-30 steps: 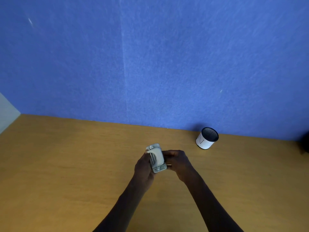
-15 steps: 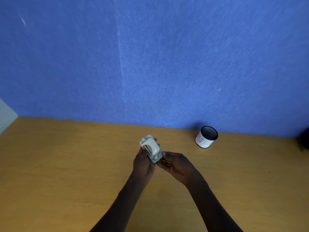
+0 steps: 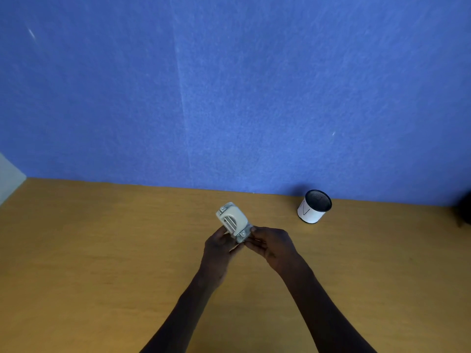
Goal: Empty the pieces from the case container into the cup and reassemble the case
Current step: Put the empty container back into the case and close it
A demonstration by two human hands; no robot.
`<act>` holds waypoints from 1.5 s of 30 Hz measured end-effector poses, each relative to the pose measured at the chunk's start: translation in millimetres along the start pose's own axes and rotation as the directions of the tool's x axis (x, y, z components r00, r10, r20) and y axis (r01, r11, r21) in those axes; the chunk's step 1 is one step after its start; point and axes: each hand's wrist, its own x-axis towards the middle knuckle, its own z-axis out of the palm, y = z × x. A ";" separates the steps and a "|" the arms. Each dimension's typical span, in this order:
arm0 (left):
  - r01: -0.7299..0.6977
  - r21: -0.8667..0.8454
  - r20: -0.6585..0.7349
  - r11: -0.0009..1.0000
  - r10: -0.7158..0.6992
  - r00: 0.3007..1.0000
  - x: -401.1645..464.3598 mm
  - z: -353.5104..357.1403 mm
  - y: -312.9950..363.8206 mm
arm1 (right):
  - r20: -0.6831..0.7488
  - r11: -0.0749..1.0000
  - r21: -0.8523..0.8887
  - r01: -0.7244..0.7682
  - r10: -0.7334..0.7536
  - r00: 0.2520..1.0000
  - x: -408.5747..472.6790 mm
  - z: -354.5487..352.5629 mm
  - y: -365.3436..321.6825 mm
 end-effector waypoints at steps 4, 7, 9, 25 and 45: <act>0.022 0.063 -0.055 0.998 -0.019 0.998 -0.5 0.8 1.4 | 0.144 0.997 -0.069 0.023 -0.013 0.989 1.3 -8.4 -3.5; 0.043 0.068 -0.064 0.997 -0.039 0.997 -0.2 1.5 3.0 | 0.200 0.984 -0.151 0.091 -0.060 0.978 0.8 -10.3 -4.3; 0.051 0.073 -0.045 0.996 -0.048 0.998 0.1 1.5 4.0 | 0.214 0.971 -0.189 0.147 -0.106 0.971 -0.3 -10.5 -4.6; 0.011 0.370 -0.235 0.929 0.082 0.968 18.0 6.4 -4.2 | -0.067 0.942 -0.296 0.160 -0.188 0.980 8.0 8.4 8.0; -0.016 0.642 -0.100 0.766 0.105 0.989 23.3 -13.8 -5.1 | -0.052 0.968 -0.249 0.028 -0.042 0.998 20.4 1.3 8.1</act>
